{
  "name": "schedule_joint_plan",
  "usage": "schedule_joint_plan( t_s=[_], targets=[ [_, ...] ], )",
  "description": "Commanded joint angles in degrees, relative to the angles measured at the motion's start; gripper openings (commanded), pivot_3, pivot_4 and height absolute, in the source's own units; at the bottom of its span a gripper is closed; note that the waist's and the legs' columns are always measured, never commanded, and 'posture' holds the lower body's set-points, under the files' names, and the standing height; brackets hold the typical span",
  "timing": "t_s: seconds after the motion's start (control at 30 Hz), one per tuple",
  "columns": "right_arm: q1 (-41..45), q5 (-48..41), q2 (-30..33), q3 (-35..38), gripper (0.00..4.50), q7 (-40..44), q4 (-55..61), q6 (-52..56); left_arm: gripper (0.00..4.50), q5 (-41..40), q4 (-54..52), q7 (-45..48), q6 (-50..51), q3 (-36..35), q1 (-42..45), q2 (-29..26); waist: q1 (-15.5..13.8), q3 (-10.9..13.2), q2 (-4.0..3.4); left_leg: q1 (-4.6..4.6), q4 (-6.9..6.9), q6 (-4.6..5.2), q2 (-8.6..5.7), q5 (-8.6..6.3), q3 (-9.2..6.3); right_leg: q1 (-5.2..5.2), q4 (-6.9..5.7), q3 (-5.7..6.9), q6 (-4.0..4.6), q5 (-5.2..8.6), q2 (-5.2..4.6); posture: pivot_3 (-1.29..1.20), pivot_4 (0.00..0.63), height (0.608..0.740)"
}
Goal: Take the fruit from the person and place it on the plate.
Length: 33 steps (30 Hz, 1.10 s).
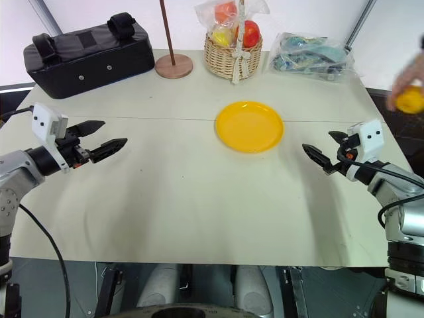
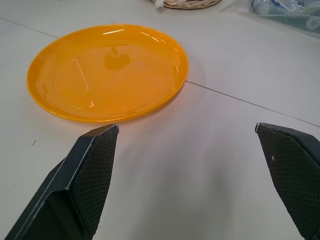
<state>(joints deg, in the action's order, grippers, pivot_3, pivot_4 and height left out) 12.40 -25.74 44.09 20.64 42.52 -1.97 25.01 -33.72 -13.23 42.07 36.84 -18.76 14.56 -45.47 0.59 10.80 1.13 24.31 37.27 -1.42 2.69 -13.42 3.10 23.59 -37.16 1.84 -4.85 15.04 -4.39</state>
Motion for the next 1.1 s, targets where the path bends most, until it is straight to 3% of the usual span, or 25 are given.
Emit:
schedule_joint_plan(
  t_s=[0.03,0.7,0.87,1.1],
  targets=[
    [0.63,0.00,-0.04,0.70,4.50,-0.06,0.57,-1.01,4.42,0.09,-1.62,-0.09,-0.82,-0.34,0.30,-0.08,0.00,0.00,0.00,0.00,0.00,0.00,0.00,0.00,0.00,0.00,0.00,0.00,0.00,0.00,0.00,0.00,0.150,0.740],
    [1.52,0.98,-1.71,0.05,4.50,-1.15,0.65,-1.62,4.42,0.76,0.22,1.96,-1.66,0.65,4.40,-1.04,-0.03,0.00,0.00,0.00,0.00,0.00,0.00,0.00,0.00,0.00,0.00,0.00,0.00,0.00,0.00,0.00,0.150,0.740],
    [1.39,0.88,-2.23,-0.12,4.50,-1.38,1.29,-1.40,4.42,-5.05,0.07,6.85,1.24,-1.18,8.15,-2.55,0.01,0.00,0.00,0.01,0.01,0.00,0.00,0.00,0.00,0.00,0.00,0.00,0.00,0.00,0.01,0.00,0.150,0.740],
    [2.59,-0.77,-4.01,-0.25,4.50,-2.67,2.28,-0.37,4.42,-17.45,0.72,22.55,10.28,-0.83,13.53,-12.23,0.18,-0.01,-0.02,-0.01,0.00,0.00,0.01,0.00,0.01,0.02,-0.02,0.00,0.00,0.00,0.04,0.00,0.150,0.740]
  ],
)
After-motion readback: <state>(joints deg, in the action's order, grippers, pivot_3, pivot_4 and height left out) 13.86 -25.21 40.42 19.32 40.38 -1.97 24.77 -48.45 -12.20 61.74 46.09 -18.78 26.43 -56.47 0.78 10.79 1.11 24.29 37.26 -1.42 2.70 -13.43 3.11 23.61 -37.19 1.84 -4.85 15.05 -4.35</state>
